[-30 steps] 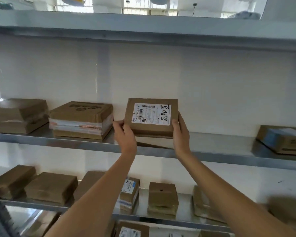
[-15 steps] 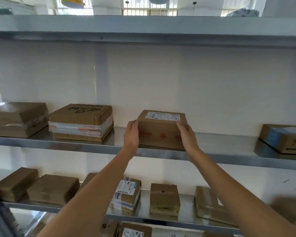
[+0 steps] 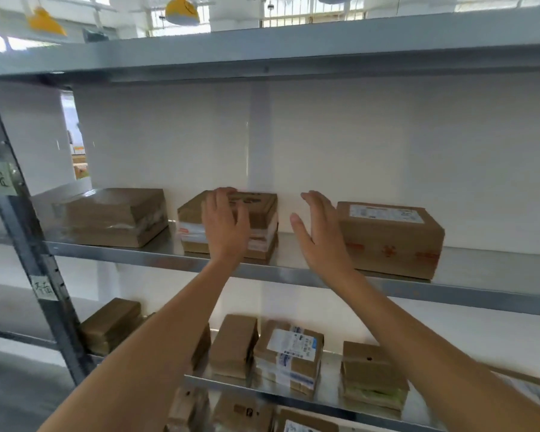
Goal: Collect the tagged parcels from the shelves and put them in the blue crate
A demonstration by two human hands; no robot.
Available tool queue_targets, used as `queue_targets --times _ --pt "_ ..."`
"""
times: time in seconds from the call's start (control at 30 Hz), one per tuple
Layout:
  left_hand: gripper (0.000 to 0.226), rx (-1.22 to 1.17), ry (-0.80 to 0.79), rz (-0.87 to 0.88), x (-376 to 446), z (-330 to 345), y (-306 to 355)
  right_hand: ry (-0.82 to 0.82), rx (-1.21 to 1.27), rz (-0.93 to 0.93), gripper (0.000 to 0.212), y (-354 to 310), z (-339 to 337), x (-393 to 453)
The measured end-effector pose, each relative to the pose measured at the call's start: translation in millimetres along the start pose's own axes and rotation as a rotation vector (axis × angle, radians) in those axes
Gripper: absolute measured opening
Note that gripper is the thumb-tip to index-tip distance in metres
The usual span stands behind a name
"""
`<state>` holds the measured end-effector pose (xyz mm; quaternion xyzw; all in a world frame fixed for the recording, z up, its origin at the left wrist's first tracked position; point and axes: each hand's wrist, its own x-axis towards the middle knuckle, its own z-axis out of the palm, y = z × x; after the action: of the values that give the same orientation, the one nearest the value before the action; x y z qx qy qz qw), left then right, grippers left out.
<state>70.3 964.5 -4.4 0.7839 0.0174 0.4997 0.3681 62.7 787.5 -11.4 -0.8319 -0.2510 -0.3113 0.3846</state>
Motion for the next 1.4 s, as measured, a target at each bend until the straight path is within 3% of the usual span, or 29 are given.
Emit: queue_targets --times 0.13,0.3,0.4,0.47,0.63,1.0,1.33,1.4 --pt "0.035 0.125 0.120 -0.015 31.7 -34.3 -63.2 -0.070 0.227 0.285 0.061 -23.7 69.7 8.1" --pt "0.036 -0.306 -0.169 -0.335 44.5 -59.0 -124.0 0.064 0.444 0.617 0.063 -41.0 124.1 13.4" --pt "0.038 -0.447 -0.406 -0.484 38.4 -70.8 -131.1 0.075 0.392 0.629 0.058 -49.5 135.5 12.4" --pt "0.035 -0.475 -0.470 -0.516 34.5 -73.9 -134.1 0.032 0.369 0.631 0.059 -51.1 134.0 14.3" --pt "0.026 -0.605 -0.500 -0.615 39.5 -77.6 -139.1 -0.005 0.390 0.696 0.059 -55.5 123.2 16.9" --pt "0.034 -0.735 -0.396 -0.714 81.5 -99.6 -107.9 0.253 0.562 0.657 0.052 -88.7 63.9 41.1" --pt "0.043 -0.853 -0.491 -0.731 79.9 -100.6 -97.3 0.216 0.569 0.674 0.028 -92.7 59.5 38.2" --pt "0.057 -0.911 -0.550 -0.764 75.5 -99.0 -94.5 0.244 0.559 0.610 0.027 -90.9 57.5 37.4"
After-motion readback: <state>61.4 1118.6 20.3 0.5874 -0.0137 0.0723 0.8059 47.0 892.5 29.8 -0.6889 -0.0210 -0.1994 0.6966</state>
